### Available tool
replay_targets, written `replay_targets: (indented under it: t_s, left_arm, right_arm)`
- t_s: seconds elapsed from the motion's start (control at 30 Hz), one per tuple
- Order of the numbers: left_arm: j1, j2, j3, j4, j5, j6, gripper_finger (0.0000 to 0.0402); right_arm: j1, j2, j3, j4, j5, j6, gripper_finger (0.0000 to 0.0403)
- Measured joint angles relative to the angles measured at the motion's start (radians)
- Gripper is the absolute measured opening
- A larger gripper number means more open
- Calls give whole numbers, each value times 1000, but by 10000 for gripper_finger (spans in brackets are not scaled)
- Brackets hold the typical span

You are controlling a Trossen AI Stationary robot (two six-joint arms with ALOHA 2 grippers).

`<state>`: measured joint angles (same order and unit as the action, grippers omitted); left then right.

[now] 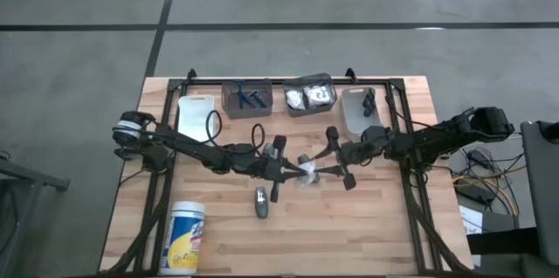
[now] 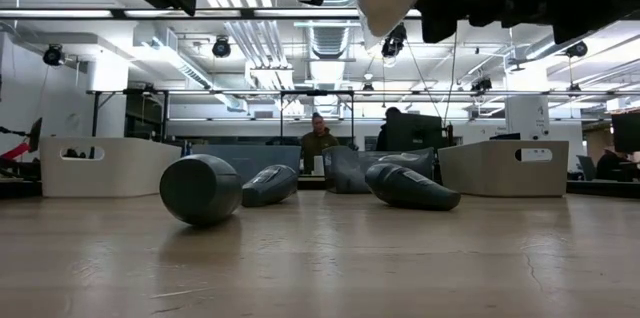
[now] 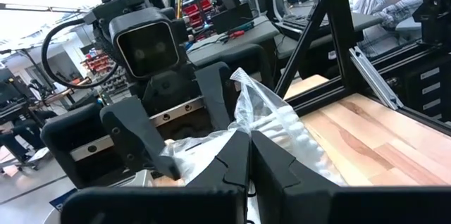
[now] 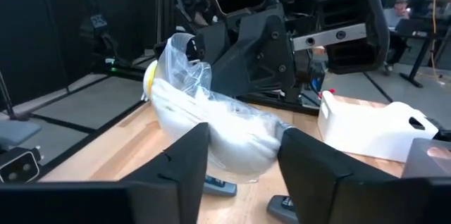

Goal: Pick & Place Travel size toiletries
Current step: Put the white cotton pack into the right black bin

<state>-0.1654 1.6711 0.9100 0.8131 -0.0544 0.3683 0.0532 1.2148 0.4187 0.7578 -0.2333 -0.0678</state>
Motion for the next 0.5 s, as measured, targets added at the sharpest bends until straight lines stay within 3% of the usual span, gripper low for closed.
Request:
replay_targets:
  t_s: [0.37, 0.5]
  left_arm:
    - [0, -1, -1, -29, -7, -38, 10]
    - [0, -3, -1, -52, -22, -51, 10]
  right_arm:
    - [1, 0, -1, -33, -16, -27, 29]
    - [2, 0, -1, -53, -18, -41, 15]
